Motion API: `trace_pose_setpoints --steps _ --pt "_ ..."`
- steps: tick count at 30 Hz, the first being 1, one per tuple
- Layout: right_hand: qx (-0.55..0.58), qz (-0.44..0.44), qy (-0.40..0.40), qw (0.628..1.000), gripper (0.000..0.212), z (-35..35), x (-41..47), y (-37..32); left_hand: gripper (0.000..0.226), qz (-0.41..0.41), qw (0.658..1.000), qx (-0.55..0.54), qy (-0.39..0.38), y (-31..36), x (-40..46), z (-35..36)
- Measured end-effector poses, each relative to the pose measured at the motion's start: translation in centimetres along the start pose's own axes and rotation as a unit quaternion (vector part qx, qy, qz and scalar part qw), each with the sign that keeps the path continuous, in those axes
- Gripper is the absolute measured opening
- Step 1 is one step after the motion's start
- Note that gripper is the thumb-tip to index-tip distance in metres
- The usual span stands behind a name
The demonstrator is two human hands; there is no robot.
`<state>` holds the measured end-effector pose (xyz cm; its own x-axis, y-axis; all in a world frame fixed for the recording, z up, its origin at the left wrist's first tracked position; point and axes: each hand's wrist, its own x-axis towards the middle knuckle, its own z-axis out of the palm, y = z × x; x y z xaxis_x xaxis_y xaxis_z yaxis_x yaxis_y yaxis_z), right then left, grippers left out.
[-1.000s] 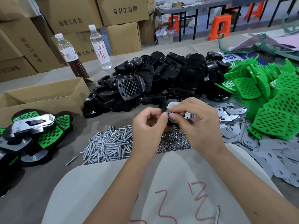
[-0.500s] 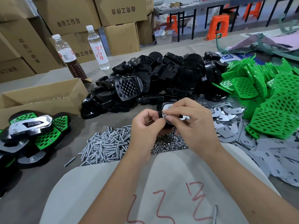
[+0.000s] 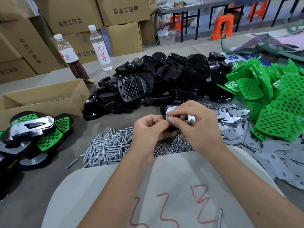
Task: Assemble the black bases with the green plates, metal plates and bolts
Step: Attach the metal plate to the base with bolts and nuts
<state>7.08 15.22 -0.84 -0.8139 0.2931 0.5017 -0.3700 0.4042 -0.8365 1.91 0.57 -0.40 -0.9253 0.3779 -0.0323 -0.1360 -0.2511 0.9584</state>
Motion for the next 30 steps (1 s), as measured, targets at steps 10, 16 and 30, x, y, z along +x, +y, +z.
trace_pose_setpoints --steps 10,16,30 --pt "-0.005 -0.007 0.006 1.000 0.012 0.13 -0.08 -0.20 0.021 -0.015 1.000 -0.005 -0.004 0.06 0.05 -0.06" --pt "-0.019 -0.018 -0.003 1.000 0.012 0.13 -0.01 -0.45 0.030 -0.019 1.000 -0.012 0.001 0.08 -0.03 -0.10" --pt "-0.009 -0.023 0.039 0.999 0.025 0.33 -0.26 -0.76 0.005 -0.018 1.000 0.013 0.017 0.05 0.08 -0.03"
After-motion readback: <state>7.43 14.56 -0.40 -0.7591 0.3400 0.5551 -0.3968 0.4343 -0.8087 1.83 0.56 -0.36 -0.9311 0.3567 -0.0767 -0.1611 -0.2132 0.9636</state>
